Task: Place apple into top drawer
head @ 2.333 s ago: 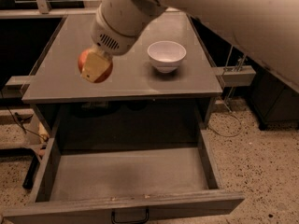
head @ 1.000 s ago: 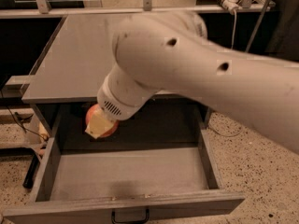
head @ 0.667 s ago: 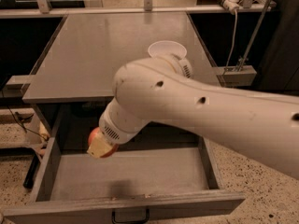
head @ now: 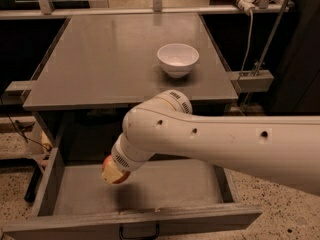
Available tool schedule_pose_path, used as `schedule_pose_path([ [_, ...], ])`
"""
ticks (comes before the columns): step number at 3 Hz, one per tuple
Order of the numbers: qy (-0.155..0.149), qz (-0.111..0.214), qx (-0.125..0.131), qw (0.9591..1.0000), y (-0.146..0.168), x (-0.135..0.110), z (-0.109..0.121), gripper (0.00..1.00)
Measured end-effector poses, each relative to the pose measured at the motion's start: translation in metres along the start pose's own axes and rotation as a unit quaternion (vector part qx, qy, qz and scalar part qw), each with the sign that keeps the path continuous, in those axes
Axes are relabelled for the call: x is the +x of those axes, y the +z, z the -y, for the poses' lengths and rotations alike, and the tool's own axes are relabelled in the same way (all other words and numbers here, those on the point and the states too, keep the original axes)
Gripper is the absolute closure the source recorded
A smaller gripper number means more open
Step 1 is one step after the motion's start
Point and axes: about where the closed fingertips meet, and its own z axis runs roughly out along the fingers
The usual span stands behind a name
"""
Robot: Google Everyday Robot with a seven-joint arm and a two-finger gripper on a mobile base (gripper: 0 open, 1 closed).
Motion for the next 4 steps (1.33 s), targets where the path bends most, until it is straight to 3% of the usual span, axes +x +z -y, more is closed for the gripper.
schedule_pose_path([
  [3,0.009,-0.011,0.034,0.9993,0.062,0.023,0.067,1.00],
  [4,0.009,-0.012,0.035,0.9993,0.062,0.024,0.068,0.91],
])
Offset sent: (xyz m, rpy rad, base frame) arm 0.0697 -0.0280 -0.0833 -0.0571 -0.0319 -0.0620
